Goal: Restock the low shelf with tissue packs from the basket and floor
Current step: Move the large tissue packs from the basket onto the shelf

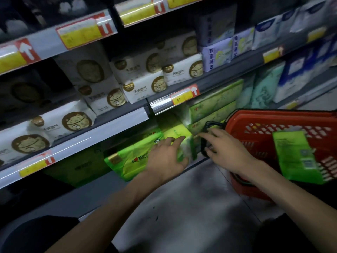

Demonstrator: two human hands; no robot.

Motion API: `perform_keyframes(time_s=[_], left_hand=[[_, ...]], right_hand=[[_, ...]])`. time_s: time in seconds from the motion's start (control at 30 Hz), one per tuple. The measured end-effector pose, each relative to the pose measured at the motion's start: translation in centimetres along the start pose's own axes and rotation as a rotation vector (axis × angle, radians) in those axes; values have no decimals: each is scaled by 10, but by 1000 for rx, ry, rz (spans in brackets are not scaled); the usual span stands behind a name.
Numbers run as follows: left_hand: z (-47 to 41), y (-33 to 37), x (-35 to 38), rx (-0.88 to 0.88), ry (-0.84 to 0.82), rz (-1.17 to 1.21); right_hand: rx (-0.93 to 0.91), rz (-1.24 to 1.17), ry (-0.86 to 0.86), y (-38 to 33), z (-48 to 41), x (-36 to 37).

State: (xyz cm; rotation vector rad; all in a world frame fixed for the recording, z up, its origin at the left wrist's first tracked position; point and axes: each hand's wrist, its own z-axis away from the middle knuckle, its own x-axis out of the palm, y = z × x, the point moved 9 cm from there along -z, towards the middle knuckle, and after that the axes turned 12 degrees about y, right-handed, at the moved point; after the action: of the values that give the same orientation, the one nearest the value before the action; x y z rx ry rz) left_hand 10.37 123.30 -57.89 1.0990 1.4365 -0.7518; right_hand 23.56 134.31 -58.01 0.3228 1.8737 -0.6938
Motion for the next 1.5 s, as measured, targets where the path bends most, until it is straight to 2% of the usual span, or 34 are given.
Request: perform_keyframes(time_s=[0.13, 0.3, 0.43, 0.53, 0.7, 0.9, 1.03, 1.13, 1.33, 1.5], left_hand=[[-24, 54, 6, 139, 14, -53], [-52, 131, 31, 289, -7, -29], [-68, 196, 62, 364, -70, 0], [-76, 236, 90, 358, -123, 57], [-91, 272, 146, 140, -294, 252], [-92, 298, 200, -245, -533, 526], [-93, 319, 224, -412, -580, 637], [-92, 335, 237, -537, -524, 704], [-88, 359, 254, -607, -544, 577], [-97, 352, 259, -624, -532, 613]], right_hand=[[133, 81, 51, 62, 31, -26], [420, 155, -49, 147, 83, -29], [567, 201, -67, 193, 114, -35], [668, 206, -40, 222, 130, -43], [849, 118, -13, 270, 152, -52], [996, 69, -193, 312, 180, -52], [1082, 38, -272, 327, 200, -46], [1098, 61, -262, 339, 208, -45], [1107, 94, -213, 355, 214, -37], [1125, 119, -206, 359, 217, -35]])
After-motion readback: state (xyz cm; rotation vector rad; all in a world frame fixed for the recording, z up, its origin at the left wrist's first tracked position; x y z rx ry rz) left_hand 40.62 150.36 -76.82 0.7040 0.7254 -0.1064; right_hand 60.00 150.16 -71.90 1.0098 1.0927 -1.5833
